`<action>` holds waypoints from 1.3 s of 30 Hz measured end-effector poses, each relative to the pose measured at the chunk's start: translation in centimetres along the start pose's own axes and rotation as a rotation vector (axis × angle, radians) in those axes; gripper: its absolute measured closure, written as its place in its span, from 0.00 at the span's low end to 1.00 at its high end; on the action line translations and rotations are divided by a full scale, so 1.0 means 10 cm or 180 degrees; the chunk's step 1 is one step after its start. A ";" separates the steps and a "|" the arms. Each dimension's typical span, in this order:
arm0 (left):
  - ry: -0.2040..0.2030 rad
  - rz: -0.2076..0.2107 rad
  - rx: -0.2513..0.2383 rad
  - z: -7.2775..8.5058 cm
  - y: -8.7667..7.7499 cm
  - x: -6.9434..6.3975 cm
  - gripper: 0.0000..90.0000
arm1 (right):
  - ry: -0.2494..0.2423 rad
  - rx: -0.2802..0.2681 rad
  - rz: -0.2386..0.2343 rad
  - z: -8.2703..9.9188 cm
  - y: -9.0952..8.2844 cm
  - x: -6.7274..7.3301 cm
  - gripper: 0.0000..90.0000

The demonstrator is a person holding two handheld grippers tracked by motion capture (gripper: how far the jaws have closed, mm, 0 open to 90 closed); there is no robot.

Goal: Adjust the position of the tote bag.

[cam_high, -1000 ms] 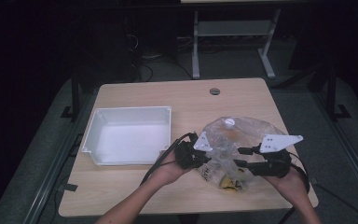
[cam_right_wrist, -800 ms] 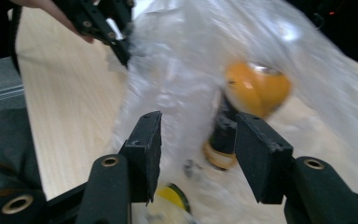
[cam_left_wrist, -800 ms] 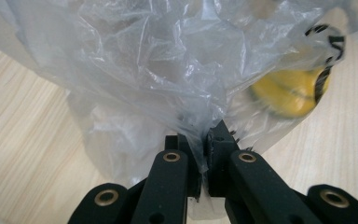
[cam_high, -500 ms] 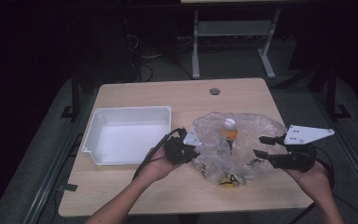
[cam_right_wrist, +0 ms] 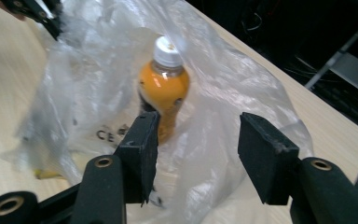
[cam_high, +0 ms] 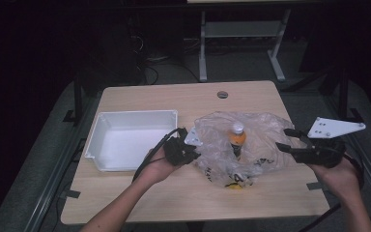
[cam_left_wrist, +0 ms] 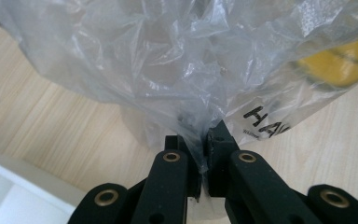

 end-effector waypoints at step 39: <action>-0.0246 0.0053 0.0512 0.16 0.57 0.08 0.97 | 0.0473 0.0722 -0.0256 0.98 0.80 -0.34 0.99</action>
Point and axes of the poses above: each handheld gripper's, and its own axes: y roughly forward along the jaws, z roughly out of its underside, x roughly to its left, the point moved 10 cm from there along y, roughly forward along the jaws, and after that the axes turned 8 degrees about y, right-handed, at the moved point
